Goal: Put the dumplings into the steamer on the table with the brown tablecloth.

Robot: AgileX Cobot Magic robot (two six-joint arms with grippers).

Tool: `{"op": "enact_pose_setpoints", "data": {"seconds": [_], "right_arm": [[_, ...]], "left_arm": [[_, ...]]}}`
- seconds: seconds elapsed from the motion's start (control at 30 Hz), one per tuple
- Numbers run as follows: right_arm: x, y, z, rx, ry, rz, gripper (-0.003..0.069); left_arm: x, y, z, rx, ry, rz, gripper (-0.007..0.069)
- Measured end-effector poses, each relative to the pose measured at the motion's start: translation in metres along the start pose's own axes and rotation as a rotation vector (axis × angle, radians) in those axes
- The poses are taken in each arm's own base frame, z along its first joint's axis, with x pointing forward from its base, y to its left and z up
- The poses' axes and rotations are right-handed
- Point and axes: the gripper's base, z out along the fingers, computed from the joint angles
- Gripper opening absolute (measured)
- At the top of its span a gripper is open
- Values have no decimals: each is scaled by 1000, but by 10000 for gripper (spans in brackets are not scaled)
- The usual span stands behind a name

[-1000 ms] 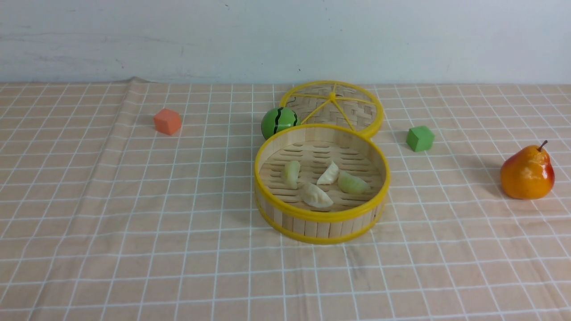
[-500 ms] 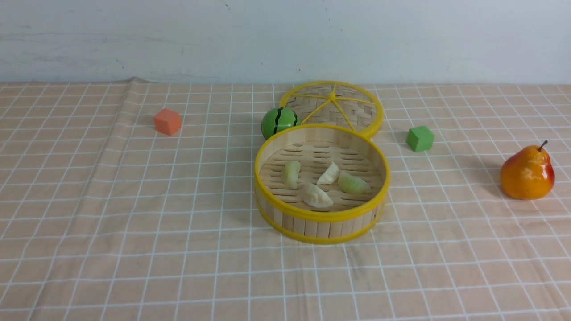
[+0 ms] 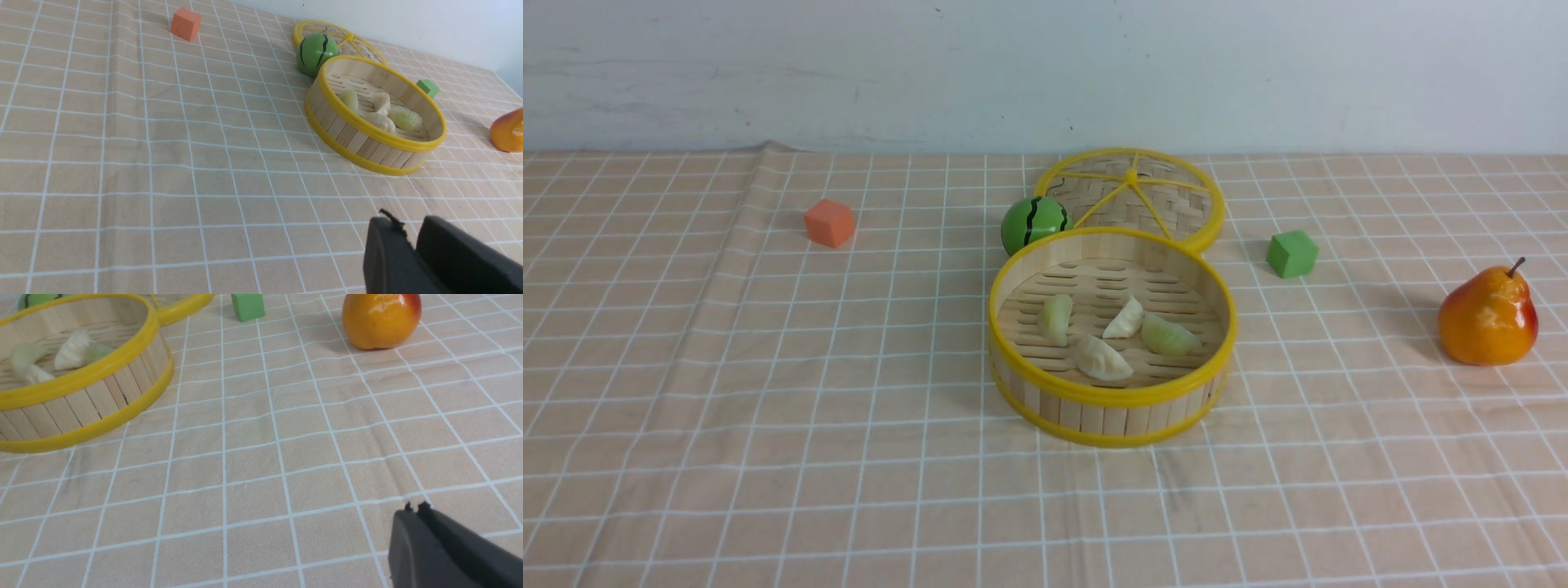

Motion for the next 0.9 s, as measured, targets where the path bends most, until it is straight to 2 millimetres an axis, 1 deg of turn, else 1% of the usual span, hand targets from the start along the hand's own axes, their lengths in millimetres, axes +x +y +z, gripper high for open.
{"op": "enact_pose_setpoints", "data": {"seconds": [0.27,0.37,0.43,0.5,0.53,0.57,0.6,0.63,0.7,0.77,0.8,0.83,0.87,0.9], "right_arm": [[0,0,0,0,0,0,14],[0,0,0,0,0,0,18],[0,0,0,0,0,-1,22],[0,0,0,1,0,-2,25],[0,0,0,1,0,-1,25],[0,0,0,1,0,-1,27],[0,0,0,1,0,-1,27],[0,0,0,1,0,-1,29],[0,0,0,1,0,-1,31],[0,0,0,1,0,-1,31],[0,0,0,1,0,-1,31],[0,0,0,1,0,-1,32],[0,0,0,1,0,-1,33],[0,0,0,1,0,-1,34]], "left_arm": [[0,0,0,0,0,0,108],[-1,-1,2,15,-34,3,104],[0,-2,11,28,-102,17,63],[4,-2,24,22,-199,35,0],[5,-2,25,26,-205,38,-6],[11,0,34,2,-271,44,-14],[12,0,36,5,-281,41,-14],[20,4,45,-34,-328,23,-14],[31,10,54,-82,-360,-15,-14],[43,19,63,-155,-372,-45,-14],[45,20,64,-153,-368,-50,-14],[55,28,70,-225,-357,-49,-14],[58,30,71,-234,-351,-50,-14],[65,35,74,-278,-332,-35,-14]]}}
